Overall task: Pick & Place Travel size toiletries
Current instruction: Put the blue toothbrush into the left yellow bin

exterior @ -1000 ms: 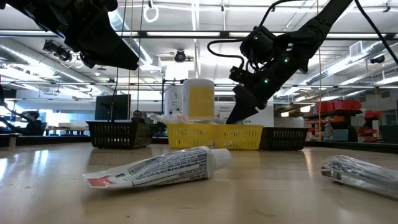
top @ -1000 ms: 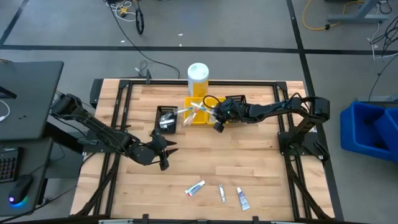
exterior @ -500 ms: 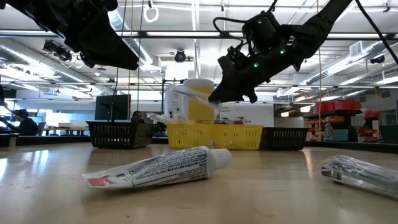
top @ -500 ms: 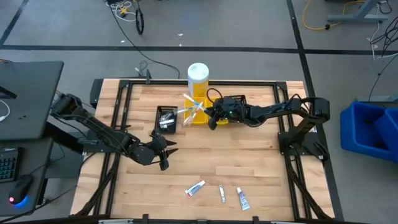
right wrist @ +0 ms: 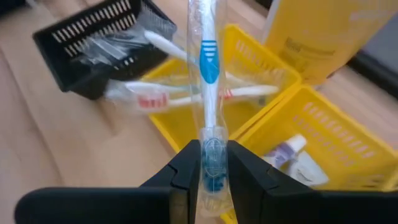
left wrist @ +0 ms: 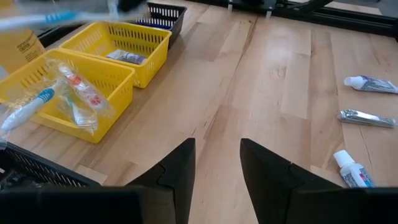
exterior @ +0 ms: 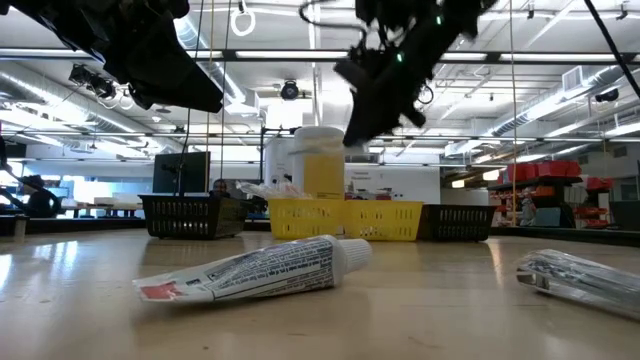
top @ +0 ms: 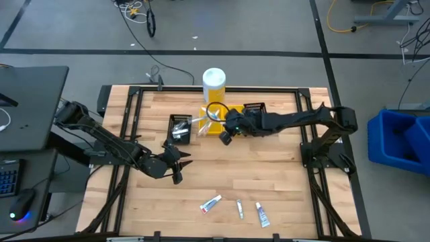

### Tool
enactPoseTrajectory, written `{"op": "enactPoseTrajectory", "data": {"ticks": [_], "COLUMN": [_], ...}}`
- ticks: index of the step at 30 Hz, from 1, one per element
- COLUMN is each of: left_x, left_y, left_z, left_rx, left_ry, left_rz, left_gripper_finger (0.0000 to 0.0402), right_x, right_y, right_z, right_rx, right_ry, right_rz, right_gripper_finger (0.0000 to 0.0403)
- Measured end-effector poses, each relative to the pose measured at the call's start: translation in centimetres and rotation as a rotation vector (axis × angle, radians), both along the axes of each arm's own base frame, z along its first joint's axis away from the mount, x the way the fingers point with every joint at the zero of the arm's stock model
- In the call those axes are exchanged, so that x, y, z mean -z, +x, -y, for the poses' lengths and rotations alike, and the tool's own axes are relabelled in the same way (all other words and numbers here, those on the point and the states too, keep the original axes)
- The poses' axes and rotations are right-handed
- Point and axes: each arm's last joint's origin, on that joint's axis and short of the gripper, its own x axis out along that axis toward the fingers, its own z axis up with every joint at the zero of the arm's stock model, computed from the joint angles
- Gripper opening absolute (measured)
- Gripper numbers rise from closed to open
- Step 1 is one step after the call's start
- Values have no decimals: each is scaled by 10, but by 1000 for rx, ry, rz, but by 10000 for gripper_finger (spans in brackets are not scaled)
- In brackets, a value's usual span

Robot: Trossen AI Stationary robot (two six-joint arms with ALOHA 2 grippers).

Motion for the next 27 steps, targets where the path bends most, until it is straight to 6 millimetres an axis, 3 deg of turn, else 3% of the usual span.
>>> {"op": "enactPoseTrajectory", "data": {"ticks": [3,7,14,20,27], "left_x": [0,0,-1,-4,-4], "left_y": [0,0,0,2,3], "left_z": [0,0,0,2,2], "left_rx": [0,0,-6,2,16], "left_ry": [-2,-2,-18,-43,-51], "left_rz": [1,1,10,49,48], "left_gripper_finger": [134,134,134,134,134], "right_x": [-22,-25,-1,28,36], "right_y": [4,4,10,21,24], "right_z": [-8,-16,-15,-9,9], "right_rx": [-2,29,247,316,392], "right_ry": [11,37,205,288,362], "right_rz": [-12,-1,67,44,72], "right_gripper_finger": [72,72,72,72,86]}}
